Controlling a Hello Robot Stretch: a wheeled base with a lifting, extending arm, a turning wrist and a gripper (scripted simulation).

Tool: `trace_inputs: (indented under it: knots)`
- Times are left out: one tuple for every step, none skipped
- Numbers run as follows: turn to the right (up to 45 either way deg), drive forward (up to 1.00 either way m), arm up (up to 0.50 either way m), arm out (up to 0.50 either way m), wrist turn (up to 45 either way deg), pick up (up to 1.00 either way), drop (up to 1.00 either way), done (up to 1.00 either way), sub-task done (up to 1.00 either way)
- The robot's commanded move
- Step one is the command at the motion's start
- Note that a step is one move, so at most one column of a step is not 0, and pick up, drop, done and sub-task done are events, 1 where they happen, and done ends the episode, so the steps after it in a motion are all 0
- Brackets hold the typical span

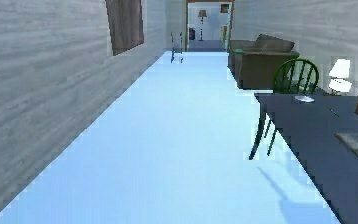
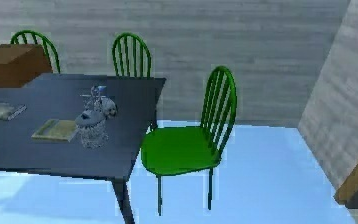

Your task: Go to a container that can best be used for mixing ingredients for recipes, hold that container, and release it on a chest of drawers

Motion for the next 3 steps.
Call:
trace_inputs:
  knots:
    - [3.0, 0.0, 0.0, 0.0, 0.0, 0.0, 0.0, 0.0, 0.0]
    - [0.0, 1.0, 0.0, 0.0, 0.0, 0.0, 0.0, 0.0, 0.0]
    - [3.0, 0.0, 0.0, 0.0, 0.0, 0.0, 0.0, 0.0, 0.0]
